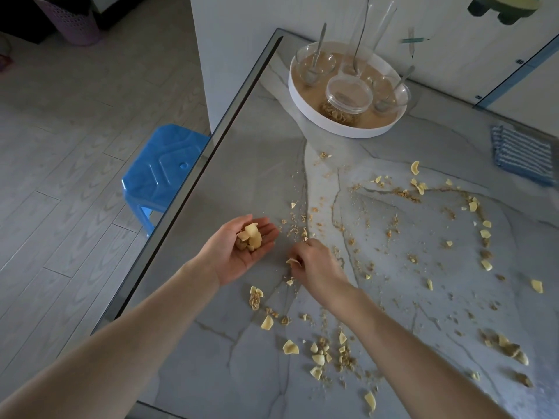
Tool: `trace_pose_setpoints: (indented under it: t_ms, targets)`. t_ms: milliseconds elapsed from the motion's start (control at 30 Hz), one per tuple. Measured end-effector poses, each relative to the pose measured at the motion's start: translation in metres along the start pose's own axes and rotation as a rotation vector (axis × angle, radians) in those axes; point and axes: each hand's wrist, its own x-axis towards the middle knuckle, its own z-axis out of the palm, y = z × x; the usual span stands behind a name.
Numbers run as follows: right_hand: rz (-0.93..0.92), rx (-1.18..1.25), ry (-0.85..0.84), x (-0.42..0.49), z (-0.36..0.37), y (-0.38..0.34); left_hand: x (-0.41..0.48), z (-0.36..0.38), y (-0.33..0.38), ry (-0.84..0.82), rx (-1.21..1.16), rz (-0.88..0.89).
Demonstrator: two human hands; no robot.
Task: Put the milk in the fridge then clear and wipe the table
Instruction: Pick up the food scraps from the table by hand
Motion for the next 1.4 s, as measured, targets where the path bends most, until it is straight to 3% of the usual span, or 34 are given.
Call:
trace_pose_setpoints:
  t_ms: [100,267,467,667,733,967,1067,1400]
  targets:
    - [0.003,0.074,0.021,0.004,-0.003,0.003,0.003,0.000,-0.006,0.015,0.002,-0.014]
    - [0.013,0.412,0.143,-0.002,-0.026,-0.004,-0.001,0.006,-0.022,0.060,-0.008,-0.026]
    - [-0.161,0.451,0.105,-0.009,-0.034,-0.030,-0.009,0.017,-0.030,-0.042,-0.064,-0.020]
    - [-0.117,0.545,0.291,-0.016,-0.035,-0.016,-0.015,0.011,-0.025,-0.026,-0.206,0.015]
    - [-0.102,0.454,0.228,-0.022,-0.026,-0.010,-0.020,0.005,-0.024,-0.012,-0.215,0.032]
    - [-0.235,-0.007,-0.236,-0.041,0.021,-0.022,-0.038,-0.012,-0.023,0.035,-0.264,0.122]
    - [-0.291,-0.131,-0.249,-0.044,0.029,-0.025,-0.048,-0.017,-0.026,0.052,-0.272,0.153]
    - [-0.275,-0.107,-0.129,-0.045,0.037,-0.026,-0.063,-0.028,-0.037,0.038,-0.251,0.151]
